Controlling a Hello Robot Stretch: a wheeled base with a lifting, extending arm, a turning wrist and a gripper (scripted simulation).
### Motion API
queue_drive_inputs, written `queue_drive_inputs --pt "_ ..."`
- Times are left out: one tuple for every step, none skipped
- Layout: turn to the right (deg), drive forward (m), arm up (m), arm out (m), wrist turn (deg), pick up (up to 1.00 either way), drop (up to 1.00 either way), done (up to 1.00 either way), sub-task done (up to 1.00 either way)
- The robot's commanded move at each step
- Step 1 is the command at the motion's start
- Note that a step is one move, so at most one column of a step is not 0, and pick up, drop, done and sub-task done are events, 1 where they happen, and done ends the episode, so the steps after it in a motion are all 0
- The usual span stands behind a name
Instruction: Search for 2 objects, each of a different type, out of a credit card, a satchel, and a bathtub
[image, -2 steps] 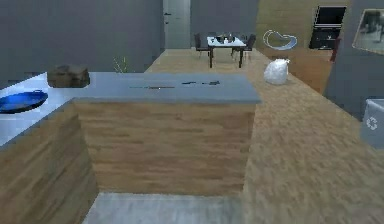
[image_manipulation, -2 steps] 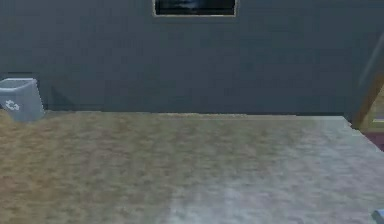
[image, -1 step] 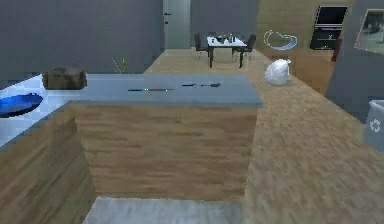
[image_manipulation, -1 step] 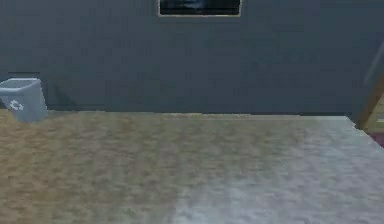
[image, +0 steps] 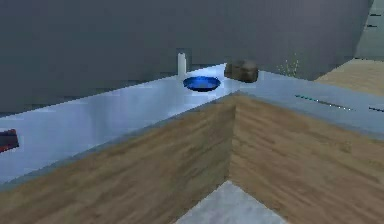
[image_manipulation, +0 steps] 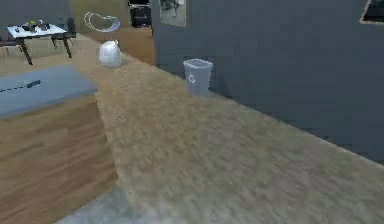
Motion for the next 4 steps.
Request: queue_drive_inputs --pt "-39.0 0.0 0.0 0.0 0.0 0.0 0.0 0.0 0.0" --pt "0.0 0.15 0.0 0.0 0.0 0.0 0.0 0.0 0.0" --pt "-45.0 0.0 0.0 0.0 0.0 0.0 0.0 0.0 0.0" --pt "0.0 0.0 0.0 0.0 0.0 0.0 0.0 0.0 1.0"
